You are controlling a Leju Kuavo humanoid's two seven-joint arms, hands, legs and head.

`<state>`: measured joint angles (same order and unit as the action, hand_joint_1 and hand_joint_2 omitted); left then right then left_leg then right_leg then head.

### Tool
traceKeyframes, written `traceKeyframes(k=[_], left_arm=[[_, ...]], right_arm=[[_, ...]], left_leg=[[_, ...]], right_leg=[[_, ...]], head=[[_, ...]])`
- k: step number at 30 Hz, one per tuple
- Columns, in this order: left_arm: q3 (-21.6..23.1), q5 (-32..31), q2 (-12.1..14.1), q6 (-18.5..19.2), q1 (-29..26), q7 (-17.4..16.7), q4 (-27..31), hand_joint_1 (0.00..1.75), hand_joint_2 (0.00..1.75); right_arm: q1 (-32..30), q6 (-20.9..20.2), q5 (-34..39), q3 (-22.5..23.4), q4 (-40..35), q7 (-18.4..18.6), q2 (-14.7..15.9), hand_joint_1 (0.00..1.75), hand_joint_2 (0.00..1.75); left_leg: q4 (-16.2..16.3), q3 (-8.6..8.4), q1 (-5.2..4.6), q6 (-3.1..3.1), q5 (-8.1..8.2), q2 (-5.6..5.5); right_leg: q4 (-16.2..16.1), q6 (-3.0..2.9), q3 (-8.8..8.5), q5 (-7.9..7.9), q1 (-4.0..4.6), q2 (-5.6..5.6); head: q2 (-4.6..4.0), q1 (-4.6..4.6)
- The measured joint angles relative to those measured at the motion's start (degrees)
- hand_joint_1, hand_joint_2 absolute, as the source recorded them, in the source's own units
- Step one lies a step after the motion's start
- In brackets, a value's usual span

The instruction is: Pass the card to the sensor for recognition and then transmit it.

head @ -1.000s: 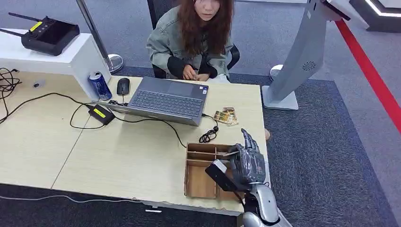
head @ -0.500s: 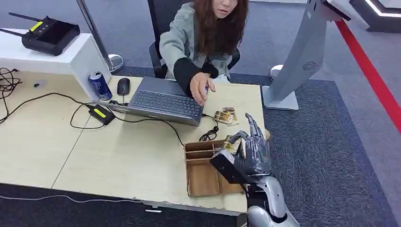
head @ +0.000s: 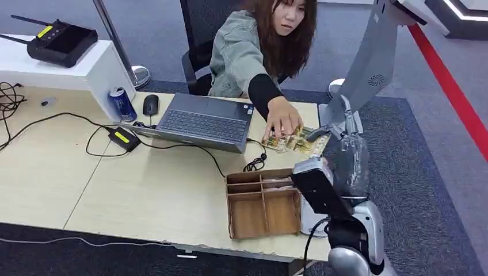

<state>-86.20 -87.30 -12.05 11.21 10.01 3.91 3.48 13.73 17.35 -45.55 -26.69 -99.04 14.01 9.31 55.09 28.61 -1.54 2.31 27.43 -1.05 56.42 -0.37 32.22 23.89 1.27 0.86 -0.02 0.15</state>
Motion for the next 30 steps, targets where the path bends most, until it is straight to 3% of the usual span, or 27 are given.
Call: traceKeyframes(k=[5, 11, 19, 30], left_arm=[[0.0, 0.0, -1.6, 0.2, 0.0, -0.3, 0.2, 0.0, 0.0], [0.4, 0.0, -2.5, 0.3, 0.0, -0.9, 0.4, 0.0, 0.0], [2.1, 0.0, -3.0, 1.3, 0.0, -1.3, 0.7, 0.0, 0.0], [3.8, 0.0, -3.3, 1.4, -0.1, -1.8, 0.9, 0.0, 0.0]], right_arm=[[4.6, 0.0, 1.2, 0.4, -3.2, 0.9, 0.1, 1.75, 1.75], [10.0, 0.1, 1.3, 0.5, -3.5, 2.1, 0.0, 1.75, 1.75], [17.5, 2.2, 2.1, -0.3, 4.3, 1.9, -1.7, 1.75, 1.75], [21.1, 3.1, 3.2, -1.4, 13.3, 1.2, -4.5, 1.75, 1.75]], left_leg=[[0.0, -0.04, 0.03, 0.03, -0.04, -0.04], [0.0, 0.0, 0.04, 0.01, -0.05, -0.01], [0.0, -0.02, 0.05, -0.02, -0.08, -0.04], [0.0, 0.01, 0.05, -0.02, -0.08, -0.08]], right_leg=[[0.0, 0.0, 0.0, 0.0, 0.03, 0.0], [0.1, -0.02, 0.0, 0.0, 0.03, 0.0], [0.1, -0.02, 0.0, -0.01, 0.04, -0.02], [0.1, -0.02, 0.02, 0.0, 0.04, -0.05]], head=[[0.0, 0.0], [0.0, 0.0], [0.0, 0.0], [0.0, 0.02]])
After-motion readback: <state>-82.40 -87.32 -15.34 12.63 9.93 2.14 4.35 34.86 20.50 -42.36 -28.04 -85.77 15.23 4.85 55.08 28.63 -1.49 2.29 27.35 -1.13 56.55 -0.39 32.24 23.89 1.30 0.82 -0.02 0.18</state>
